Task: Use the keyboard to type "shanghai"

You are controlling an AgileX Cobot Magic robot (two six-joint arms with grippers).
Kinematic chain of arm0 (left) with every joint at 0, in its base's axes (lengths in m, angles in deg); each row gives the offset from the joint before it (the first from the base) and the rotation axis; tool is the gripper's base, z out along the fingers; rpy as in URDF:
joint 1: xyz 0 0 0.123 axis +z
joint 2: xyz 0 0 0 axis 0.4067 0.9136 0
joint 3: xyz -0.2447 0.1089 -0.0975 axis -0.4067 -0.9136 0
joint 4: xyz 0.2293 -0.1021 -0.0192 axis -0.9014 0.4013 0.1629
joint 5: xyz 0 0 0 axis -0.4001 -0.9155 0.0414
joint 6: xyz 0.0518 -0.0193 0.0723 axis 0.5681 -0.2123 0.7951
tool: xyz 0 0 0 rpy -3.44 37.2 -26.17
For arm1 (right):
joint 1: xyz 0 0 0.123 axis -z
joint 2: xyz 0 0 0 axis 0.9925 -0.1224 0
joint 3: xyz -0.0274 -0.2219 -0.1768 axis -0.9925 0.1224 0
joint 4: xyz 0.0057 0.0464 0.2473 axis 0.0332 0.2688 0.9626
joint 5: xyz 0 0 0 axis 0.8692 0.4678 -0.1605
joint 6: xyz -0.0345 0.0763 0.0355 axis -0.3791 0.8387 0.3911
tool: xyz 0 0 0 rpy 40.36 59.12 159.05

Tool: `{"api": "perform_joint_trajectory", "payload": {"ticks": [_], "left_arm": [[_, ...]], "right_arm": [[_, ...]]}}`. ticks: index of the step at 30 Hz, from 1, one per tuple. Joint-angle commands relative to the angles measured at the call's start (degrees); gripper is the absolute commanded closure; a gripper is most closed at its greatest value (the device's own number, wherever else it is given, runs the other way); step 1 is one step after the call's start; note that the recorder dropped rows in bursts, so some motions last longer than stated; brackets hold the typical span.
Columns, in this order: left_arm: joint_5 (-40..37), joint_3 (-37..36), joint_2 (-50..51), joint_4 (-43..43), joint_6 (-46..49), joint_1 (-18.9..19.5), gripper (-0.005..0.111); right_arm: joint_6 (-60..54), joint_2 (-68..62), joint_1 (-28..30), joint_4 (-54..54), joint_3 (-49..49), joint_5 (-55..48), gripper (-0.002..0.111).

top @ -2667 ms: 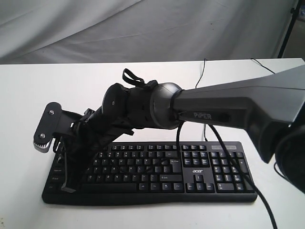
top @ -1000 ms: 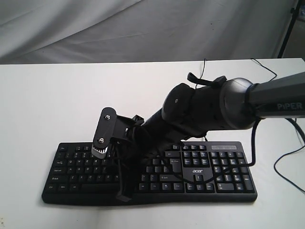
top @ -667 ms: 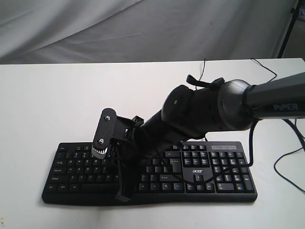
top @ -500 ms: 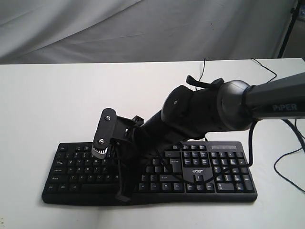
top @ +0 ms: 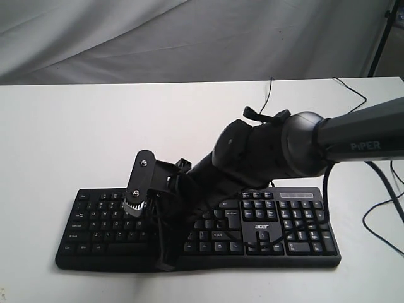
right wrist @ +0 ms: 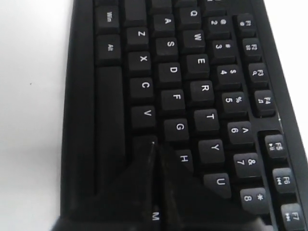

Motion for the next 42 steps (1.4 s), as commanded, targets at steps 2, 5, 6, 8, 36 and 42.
{"api": "perform_joint_trajectory", "payload": {"ticks": [2, 5, 6, 8, 36, 42], "left_arm": [[0.3, -0.3, 0.2, 0.0, -0.2, -0.2, 0.106], [0.3, -0.3, 0.2, 0.0, -0.2, -0.2, 0.106], [0.3, -0.3, 0.2, 0.0, -0.2, -0.2, 0.106], [0.3, -0.3, 0.2, 0.0, -0.2, -0.2, 0.106], [0.3, -0.3, 0.2, 0.0, -0.2, -0.2, 0.106], [0.3, -0.3, 0.2, 0.0, -0.2, -0.2, 0.106]], "right_arm": [[-1.4, 0.0, 0.2, 0.7, 0.4, -0.1, 0.108], [-1.8, 0.0, 0.2, 0.7, 0.4, 0.0, 0.108], [-1.8, 0.0, 0.2, 0.7, 0.4, 0.0, 0.108], [-2.0, 0.0, 0.2, 0.6, 0.4, -0.1, 0.108], [-3.0, -2.0, 0.7, -0.2, 0.4, -0.8, 0.108], [-3.3, 0.5, 0.8, -0.1, 0.4, -1.5, 0.108]]}}
